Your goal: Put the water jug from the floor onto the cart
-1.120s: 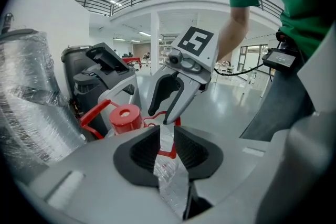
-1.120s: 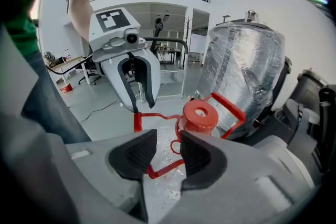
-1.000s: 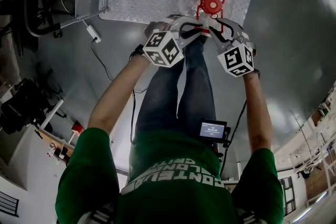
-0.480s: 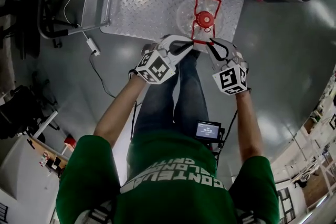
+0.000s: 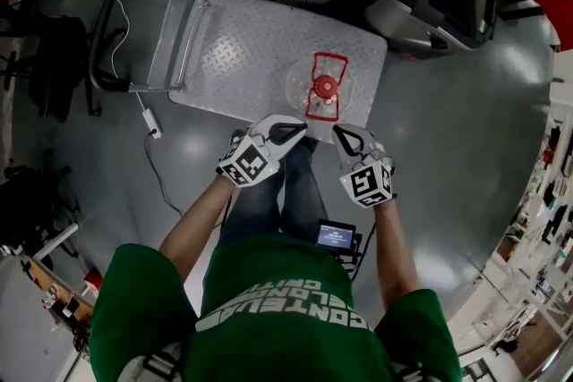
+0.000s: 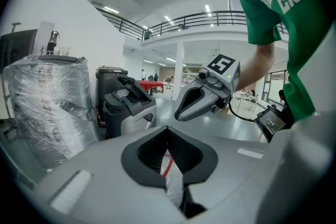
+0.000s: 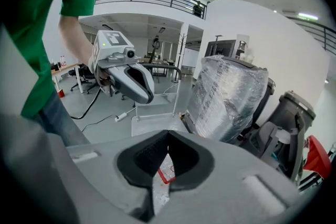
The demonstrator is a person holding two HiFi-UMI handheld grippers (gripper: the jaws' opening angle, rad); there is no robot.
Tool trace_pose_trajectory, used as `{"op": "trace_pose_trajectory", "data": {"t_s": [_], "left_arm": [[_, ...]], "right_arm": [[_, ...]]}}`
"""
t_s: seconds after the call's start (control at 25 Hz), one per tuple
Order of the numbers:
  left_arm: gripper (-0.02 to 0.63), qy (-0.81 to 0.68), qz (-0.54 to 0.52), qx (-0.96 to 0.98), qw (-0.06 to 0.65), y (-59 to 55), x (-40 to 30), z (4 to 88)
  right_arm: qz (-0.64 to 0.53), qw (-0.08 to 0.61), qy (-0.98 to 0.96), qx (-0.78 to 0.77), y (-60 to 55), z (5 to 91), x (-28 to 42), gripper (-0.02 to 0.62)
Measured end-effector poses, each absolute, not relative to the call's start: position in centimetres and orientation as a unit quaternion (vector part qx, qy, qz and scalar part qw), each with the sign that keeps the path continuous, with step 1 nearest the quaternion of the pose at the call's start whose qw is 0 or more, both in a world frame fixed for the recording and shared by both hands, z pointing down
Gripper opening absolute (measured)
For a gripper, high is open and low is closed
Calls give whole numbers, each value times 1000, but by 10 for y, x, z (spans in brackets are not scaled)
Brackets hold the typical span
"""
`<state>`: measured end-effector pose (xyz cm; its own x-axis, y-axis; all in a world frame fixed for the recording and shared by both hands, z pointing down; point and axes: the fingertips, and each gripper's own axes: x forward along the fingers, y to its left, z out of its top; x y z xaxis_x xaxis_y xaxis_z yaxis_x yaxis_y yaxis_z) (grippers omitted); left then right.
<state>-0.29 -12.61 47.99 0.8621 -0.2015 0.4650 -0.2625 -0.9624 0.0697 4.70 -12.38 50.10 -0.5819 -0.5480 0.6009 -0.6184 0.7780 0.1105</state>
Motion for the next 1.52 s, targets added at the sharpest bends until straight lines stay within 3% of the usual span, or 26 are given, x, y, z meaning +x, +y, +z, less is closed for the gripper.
{"op": "trace_pose_trajectory", "data": {"t_s": [0.52, 0.92, 1.52], "left_arm": [[9, -147, 198, 968, 47, -138, 6, 382], [9, -146, 202, 967, 54, -122, 9, 363], [9, -124, 195, 972, 51, -135, 34, 350]], "right_arm": [[76, 284, -869, 397, -116, 416, 79, -6], [84, 246, -857, 444, -116, 380, 90, -7], [88, 242, -856, 449, -121, 368, 84, -7]]}}
